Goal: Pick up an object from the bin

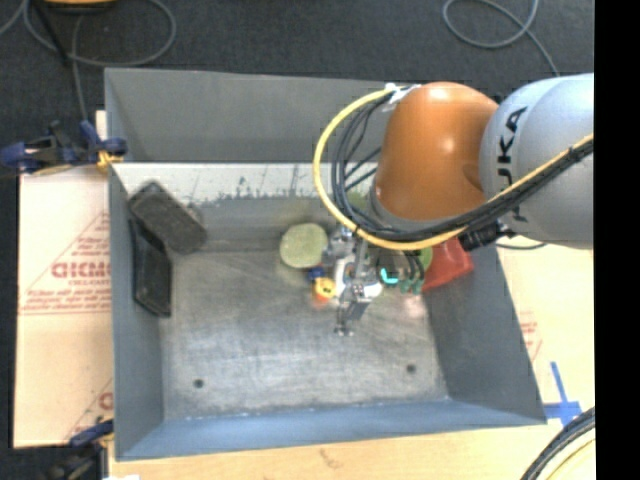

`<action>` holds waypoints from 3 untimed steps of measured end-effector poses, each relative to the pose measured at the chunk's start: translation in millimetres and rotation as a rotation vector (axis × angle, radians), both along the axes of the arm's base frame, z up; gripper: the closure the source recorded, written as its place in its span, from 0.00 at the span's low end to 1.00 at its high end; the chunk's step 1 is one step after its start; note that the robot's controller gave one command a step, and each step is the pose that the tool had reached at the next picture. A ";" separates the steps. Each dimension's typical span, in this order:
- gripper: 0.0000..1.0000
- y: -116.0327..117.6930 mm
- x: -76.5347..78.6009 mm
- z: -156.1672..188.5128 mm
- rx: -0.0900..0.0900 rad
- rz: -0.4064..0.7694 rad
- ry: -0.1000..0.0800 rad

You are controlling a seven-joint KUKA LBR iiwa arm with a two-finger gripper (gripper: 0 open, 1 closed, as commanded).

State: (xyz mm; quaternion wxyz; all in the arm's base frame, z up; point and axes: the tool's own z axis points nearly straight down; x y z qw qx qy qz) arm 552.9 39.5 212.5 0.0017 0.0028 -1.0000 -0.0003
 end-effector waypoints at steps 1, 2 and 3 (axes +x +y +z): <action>0.00 0.0 1.6 3.7 0.001 -0.001 -0.007; 0.00 -10.1 24.4 -41.5 0.000 -0.004 -0.016; 0.00 -38.2 47.8 -117.9 -0.002 0.057 -0.013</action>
Offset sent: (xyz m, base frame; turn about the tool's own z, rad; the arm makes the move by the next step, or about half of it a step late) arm 0.0564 -0.0278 -0.1321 0.0032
